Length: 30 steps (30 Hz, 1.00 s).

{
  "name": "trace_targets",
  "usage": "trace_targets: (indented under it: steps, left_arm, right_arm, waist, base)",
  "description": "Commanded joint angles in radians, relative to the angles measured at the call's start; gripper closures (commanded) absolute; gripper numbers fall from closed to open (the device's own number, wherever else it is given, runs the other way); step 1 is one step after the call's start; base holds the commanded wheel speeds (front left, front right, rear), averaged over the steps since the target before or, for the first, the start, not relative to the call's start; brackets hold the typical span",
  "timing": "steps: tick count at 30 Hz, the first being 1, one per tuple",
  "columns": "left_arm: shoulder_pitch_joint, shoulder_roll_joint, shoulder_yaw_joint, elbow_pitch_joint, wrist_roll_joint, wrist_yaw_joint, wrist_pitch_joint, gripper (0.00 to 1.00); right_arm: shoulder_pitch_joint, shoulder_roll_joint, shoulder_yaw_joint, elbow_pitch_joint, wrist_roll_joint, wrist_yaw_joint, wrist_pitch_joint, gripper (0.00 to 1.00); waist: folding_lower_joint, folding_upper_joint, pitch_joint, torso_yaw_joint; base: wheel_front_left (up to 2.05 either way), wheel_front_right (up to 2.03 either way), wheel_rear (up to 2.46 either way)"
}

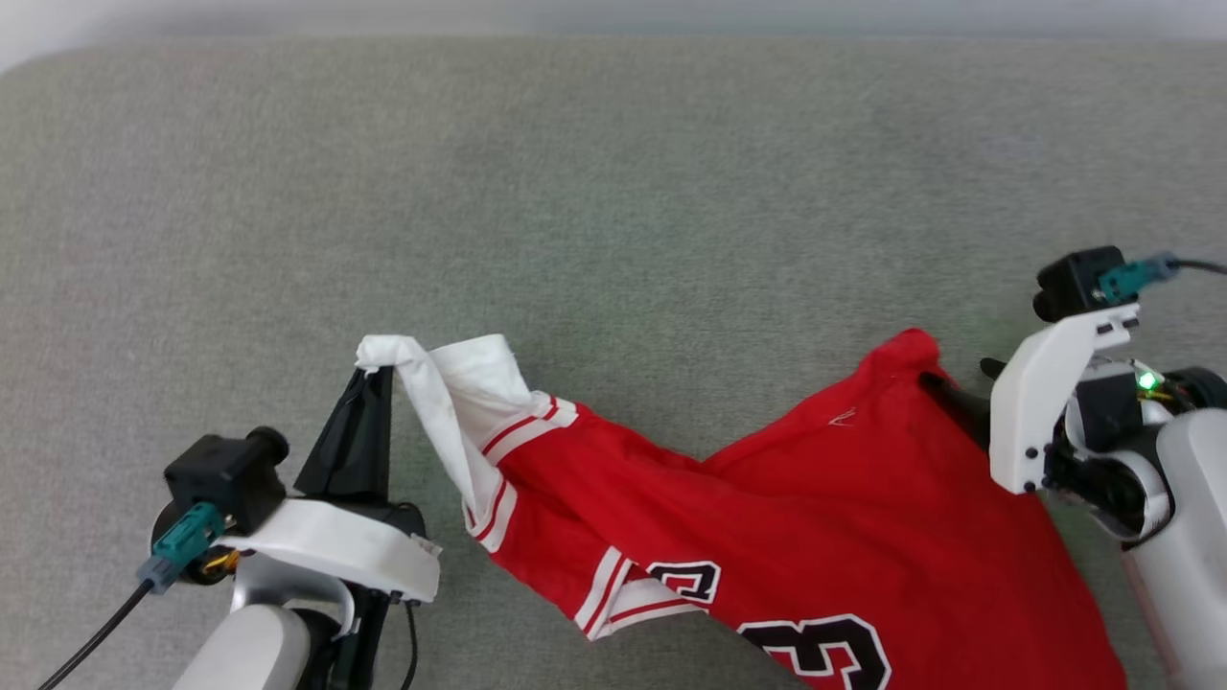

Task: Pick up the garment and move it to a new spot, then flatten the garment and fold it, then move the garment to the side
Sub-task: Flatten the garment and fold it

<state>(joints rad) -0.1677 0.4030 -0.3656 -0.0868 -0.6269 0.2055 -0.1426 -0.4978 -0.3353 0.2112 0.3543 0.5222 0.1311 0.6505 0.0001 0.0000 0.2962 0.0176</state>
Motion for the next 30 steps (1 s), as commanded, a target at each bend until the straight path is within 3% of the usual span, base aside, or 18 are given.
trace_targets:
  steps: [1, 9, 10, 11, 15, 20, 30]
  left_arm:
    - [-0.02, -0.004, -0.002, 0.004, 0.006, -0.003, -0.007, 1.0]
    - [-0.068, -0.031, -0.024, 0.05, 0.002, -0.03, -0.028, 1.0]
    - [-0.067, -0.033, -0.026, 0.056, 0.0, -0.031, -0.03, 1.0]
    - [-0.067, -0.035, -0.027, 0.061, 0.0, -0.032, -0.031, 1.0]
    - [-0.059, -0.032, -0.02, 0.081, -0.008, -0.034, -0.039, 1.0]
    - [-0.051, -0.007, 0.01, 0.081, 0.0, -0.024, -0.061, 1.0]
    - [-0.173, 0.039, 0.096, 0.079, -0.012, -0.032, -0.084, 1.0]
  right_arm:
    - [-0.026, -0.016, 0.016, 0.011, 0.005, -0.001, 0.022, 0.0]
    - [-0.074, -0.017, 0.16, 0.143, 0.064, 0.0, 0.211, 0.0]
    - [-0.07, -0.013, 0.175, 0.152, 0.073, 0.001, 0.227, 0.62]
    - [-0.067, -0.012, 0.187, 0.156, 0.084, 0.001, 0.234, 1.0]
    - [-0.087, -0.027, 0.199, 0.122, 0.096, 0.001, 0.178, 1.0]
    - [-0.118, -0.045, 0.15, 0.057, 0.078, -0.001, -0.015, 1.0]
    - [-0.108, 0.035, -0.058, 0.05, -0.032, -0.001, -0.379, 1.0]
  waist:
    - [-0.0001, 0.0, 0.043, 0.039]
    - [-0.0001, 0.0, 0.075, 0.072]
    - [-0.0001, 0.0, 0.072, 0.073]
    - [-0.0001, 0.0, 0.069, 0.073]
    - [-0.0001, 0.0, 0.044, 0.066]
    - [-0.0001, 0.0, -0.011, 0.044]
    - [-0.0001, 0.0, -0.135, -0.012]
  base:
    - [0.0, 0.0, 0.0]
    - [0.0, 0.0, 0.0]
    - [0.0, 0.0, 0.0]
    - [0.0, 0.0, 0.0]
    - [0.0, 0.0, 0.0]
    - [0.0, 0.0, 0.0]
    - [0.0, 0.0, 0.0]
